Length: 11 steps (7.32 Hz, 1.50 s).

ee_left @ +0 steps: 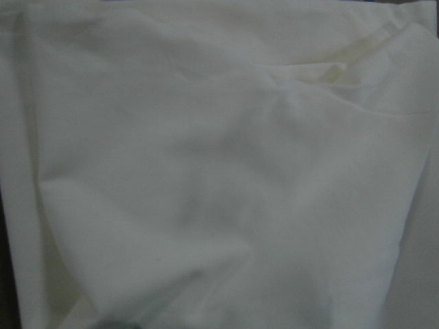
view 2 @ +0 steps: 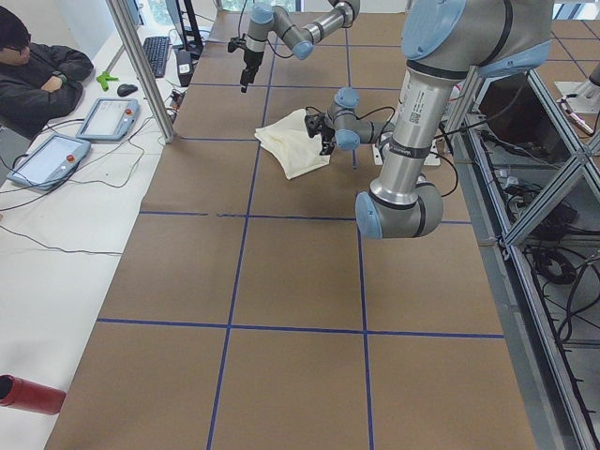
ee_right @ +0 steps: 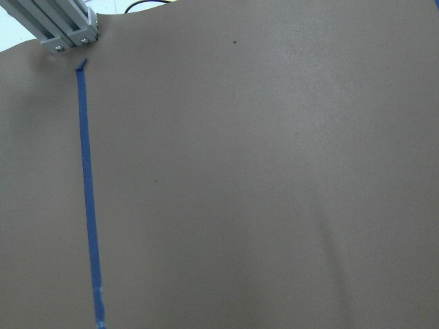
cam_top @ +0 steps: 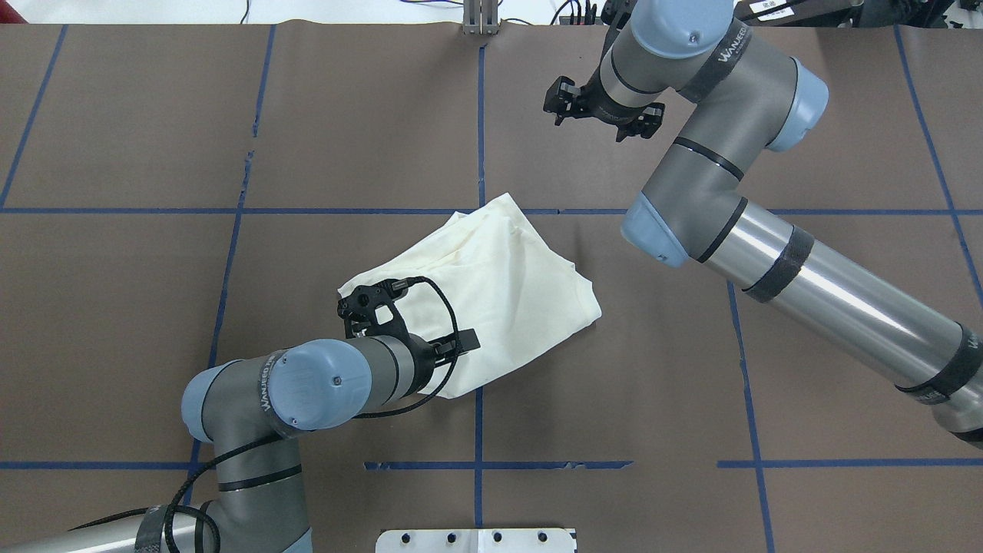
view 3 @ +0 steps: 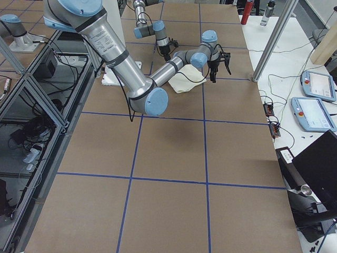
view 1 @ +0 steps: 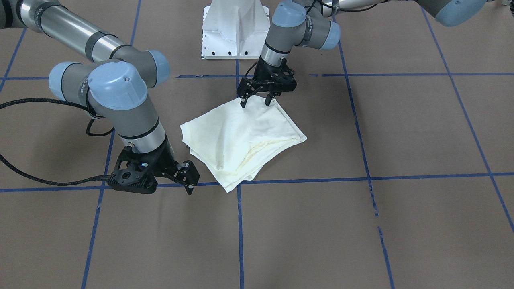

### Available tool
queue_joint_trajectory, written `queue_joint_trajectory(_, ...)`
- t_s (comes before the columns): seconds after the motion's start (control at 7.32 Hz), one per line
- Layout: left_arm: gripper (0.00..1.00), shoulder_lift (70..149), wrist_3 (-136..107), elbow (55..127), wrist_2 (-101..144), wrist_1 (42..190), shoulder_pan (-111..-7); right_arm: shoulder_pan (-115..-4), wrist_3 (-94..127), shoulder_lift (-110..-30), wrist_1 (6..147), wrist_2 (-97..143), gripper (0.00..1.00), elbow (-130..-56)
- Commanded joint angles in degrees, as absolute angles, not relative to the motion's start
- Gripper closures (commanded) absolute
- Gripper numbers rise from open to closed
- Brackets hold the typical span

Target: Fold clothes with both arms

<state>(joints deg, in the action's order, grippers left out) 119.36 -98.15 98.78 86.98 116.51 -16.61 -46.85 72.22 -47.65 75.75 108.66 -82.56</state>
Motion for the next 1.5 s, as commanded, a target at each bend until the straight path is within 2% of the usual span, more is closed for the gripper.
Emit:
queue_joint_trajectory(0.0,0.0,119.1,-87.8,105.7,87.7,110.1,-18.9,-46.8,71.2,-48.9,75.9,109.1,0.0,-82.6)
queue_joint_trajectory(0.41,0.0,113.5,-68.4,118.3,95.7,96.0,-29.2,-51.0,58.7,-55.4,77.3,111.6,0.0,-86.6)
queue_joint_trajectory(0.68,0.0,107.4,-49.8,124.6,103.1,90.2,-40.3,-60.5,37.7,-63.6,85.3,119.2,0.0,-93.3)
queue_joint_trajectory(1.09,0.0,93.3,-11.5,125.0,118.2,90.3,-65.9,-81.8,1.2,-80.9,85.6,133.5,0.0,-93.9)
queue_joint_trajectory(1.37,0.0,85.0,-1.9,124.0,125.4,90.9,-77.4,-85.9,-2.5,-92.3,84.0,134.8,0.0,-94.5)
